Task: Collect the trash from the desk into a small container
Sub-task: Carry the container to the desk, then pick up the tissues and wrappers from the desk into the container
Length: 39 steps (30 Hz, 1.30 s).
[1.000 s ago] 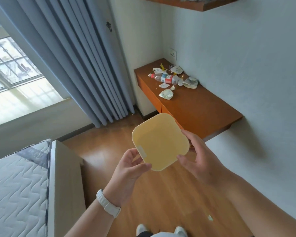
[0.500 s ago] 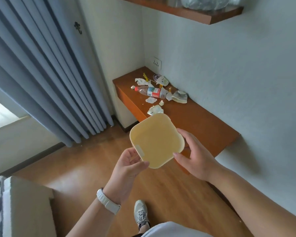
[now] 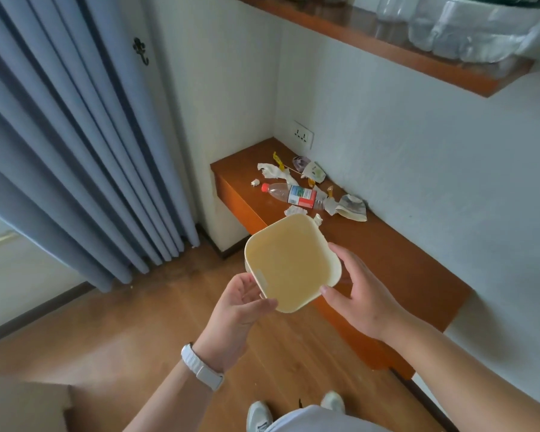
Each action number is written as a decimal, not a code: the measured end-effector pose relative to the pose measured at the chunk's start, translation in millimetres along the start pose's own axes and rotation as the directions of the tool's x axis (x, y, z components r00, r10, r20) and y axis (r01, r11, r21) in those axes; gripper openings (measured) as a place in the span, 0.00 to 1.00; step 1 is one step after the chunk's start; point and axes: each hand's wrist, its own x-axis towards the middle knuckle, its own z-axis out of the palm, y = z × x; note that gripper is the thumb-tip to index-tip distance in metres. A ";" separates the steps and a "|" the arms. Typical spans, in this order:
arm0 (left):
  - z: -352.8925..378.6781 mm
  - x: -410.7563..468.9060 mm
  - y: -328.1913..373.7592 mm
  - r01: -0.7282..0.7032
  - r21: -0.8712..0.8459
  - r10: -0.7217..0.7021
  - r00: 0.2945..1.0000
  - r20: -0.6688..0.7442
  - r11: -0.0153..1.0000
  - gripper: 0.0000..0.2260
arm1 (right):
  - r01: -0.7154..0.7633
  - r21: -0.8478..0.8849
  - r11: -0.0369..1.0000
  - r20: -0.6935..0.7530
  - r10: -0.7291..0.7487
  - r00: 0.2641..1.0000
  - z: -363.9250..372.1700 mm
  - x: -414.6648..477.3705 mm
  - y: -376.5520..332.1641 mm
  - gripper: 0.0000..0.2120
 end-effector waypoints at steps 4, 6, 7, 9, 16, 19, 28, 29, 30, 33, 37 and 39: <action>-12.6 15.9 2.2 0.025 -0.043 -0.026 0.999 -0.034 0.999 0.24 | 0.004 -0.012 1.000 0.040 -0.004 0.999 5.0 31.6 -8.5 0.32; -18.4 22.4 2.7 0.033 -0.063 -0.037 0.998 -0.051 0.997 0.24 | 0.017 -0.010 1.000 0.043 -0.016 0.999 10.5 43.7 -9.4 0.32; -21.1 25.3 3.0 0.038 -0.068 -0.042 0.997 -0.060 0.997 0.24 | 0.020 -0.011 1.000 0.048 -0.019 0.999 13.2 48.8 -9.0 0.32; -26.0 30.8 3.9 0.048 -0.078 -0.054 0.995 -0.083 0.996 0.25 | 0.022 -0.007 1.000 0.073 -0.022 0.997 17.6 59.1 -5.8 0.33; -25.9 65.1 1.1 0.098 -0.080 -0.110 0.981 -0.162 0.992 0.27 | 0.037 0.022 0.999 0.146 -0.040 0.988 19.3 110.2 13.4 0.31; -17.3 88.3 8.2 0.098 -0.073 -0.111 0.974 -0.199 0.992 0.26 | 0.034 0.054 0.998 0.167 -0.043 0.985 12.3 138.3 27.0 0.31; 10.9 171.2 41.1 0.149 0.017 -0.142 0.965 -0.220 0.989 0.26 | -0.020 0.196 0.980 0.203 -0.020 0.979 -17.8 212.3 74.5 0.31; 14.3 177.7 42.3 0.156 0.019 -0.148 0.963 -0.225 0.988 0.26 | -0.018 0.200 0.980 0.213 -0.026 0.977 -20.4 219.2 80.9 0.31; 18.1 183.8 43.7 0.166 0.019 -0.157 0.960 -0.231 0.986 0.26 | -0.012 0.200 0.980 0.225 -0.034 0.974 -23.0 226.1 87.2 0.31; 25.6 201.9 45.9 0.194 0.024 -0.181 0.947 -0.265 0.981 0.27 | 0.008 0.221 0.975 0.268 -0.068 0.961 -28.9 248.2 104.7 0.31; 28.5 219.9 47.0 0.219 0.050 -0.193 0.931 -0.309 0.974 0.27 | 0.026 0.256 0.966 0.284 -0.101 0.954 -30.9 272.9 121.5 0.29; 26.8 223.9 46.9 0.248 0.063 -0.217 0.924 -0.315 0.967 0.27 | 0.006 0.257 0.966 0.296 -0.085 0.952 -28.7 277.8 126.6 0.29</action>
